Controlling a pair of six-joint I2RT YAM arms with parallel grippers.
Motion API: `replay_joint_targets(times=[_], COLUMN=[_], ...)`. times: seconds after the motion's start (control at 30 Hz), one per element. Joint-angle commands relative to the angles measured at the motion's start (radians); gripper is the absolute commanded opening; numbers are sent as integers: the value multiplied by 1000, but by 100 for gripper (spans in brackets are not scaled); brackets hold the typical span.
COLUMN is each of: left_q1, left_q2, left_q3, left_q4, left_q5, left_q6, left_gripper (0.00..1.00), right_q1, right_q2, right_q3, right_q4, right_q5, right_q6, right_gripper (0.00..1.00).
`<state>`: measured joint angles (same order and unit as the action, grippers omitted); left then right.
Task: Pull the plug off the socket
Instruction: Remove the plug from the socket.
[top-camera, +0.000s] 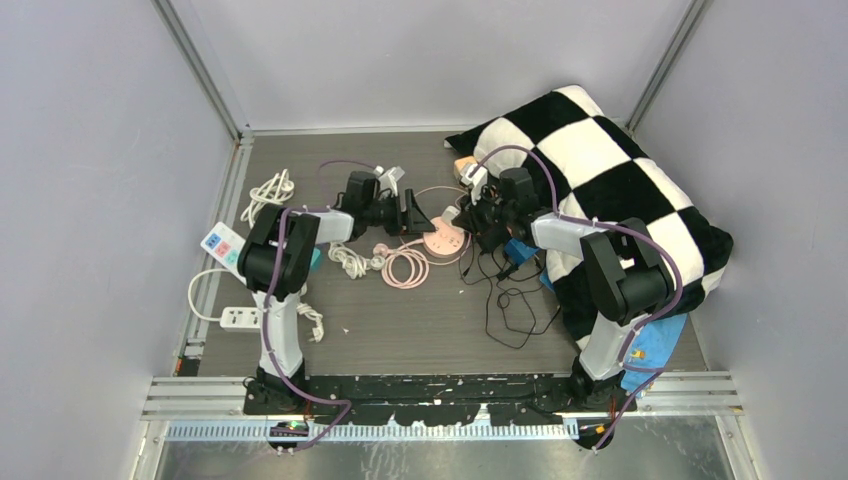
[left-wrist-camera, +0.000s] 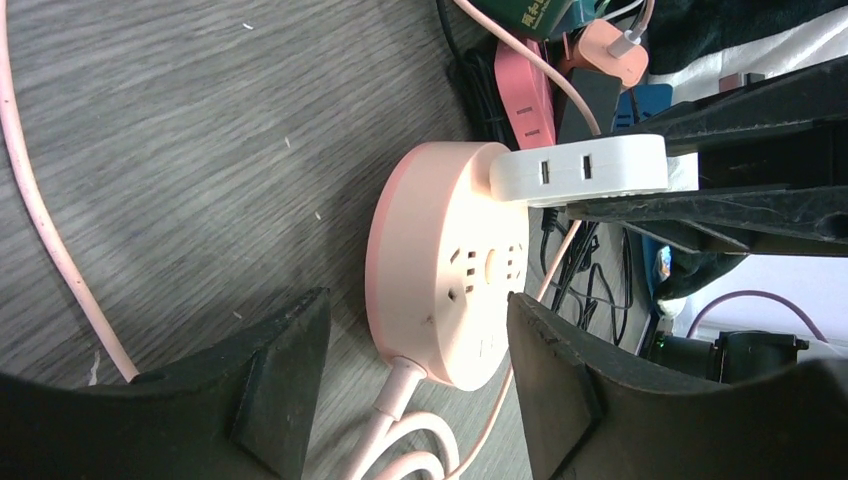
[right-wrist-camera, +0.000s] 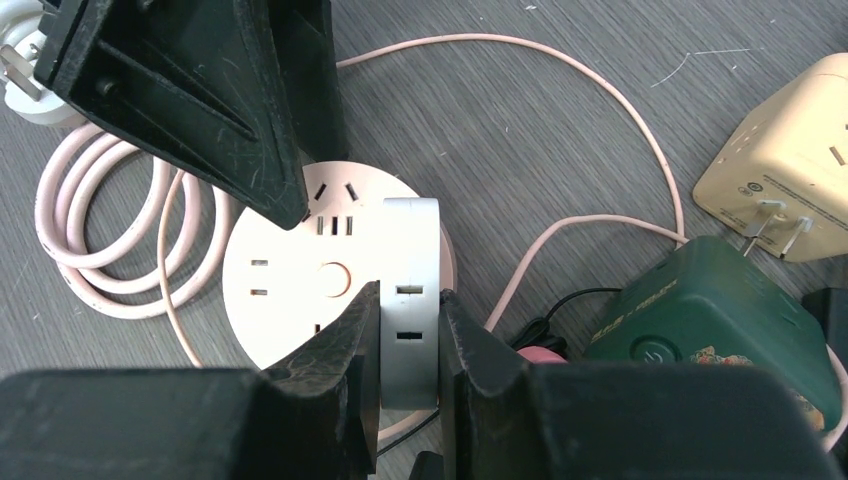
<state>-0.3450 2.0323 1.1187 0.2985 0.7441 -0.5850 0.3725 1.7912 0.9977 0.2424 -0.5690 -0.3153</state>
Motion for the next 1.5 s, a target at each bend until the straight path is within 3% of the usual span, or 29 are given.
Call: replay_joint_targets(times=[0.0, 0.37, 0.7, 0.77, 0.87, 0.93, 1.2, 1.33, 1.47], left_q1=[-7, -11, -15, -15, -15, -14, -3, -2, 3], left_q2=[15, 50, 82, 89, 97, 100, 86, 85, 85], left_q3=[49, 67, 85, 84, 84, 83, 58, 58, 58], left_q4=[-15, 18, 63, 86, 111, 123, 146, 134, 122], left_q5=[33, 86, 124, 134, 141, 144, 110, 99, 94], left_q6=[9, -37, -87, -105, -126, -131, -129, -117, -108], left_gripper=[65, 57, 42, 28, 17, 2, 0, 0, 0], right_q1=[-11, -11, -11, -11, -12, -12, 10, 62, 74], right_q2=[-57, -50, -46, -46, -46, -45, -43, -38, -32], right_q3=[-16, -19, -19, -19, -17, -11, 106, 198, 254], right_q4=[85, 92, 90, 90, 86, 72, -207, -379, -442], right_q5=[-32, -43, -52, -54, -55, -59, -103, -54, 6], right_q6=[17, 17, 15, 15, 13, 8, -106, -152, -133], right_gripper=[1, 1, 1, 1, 1, 1, 1, 1, 1])
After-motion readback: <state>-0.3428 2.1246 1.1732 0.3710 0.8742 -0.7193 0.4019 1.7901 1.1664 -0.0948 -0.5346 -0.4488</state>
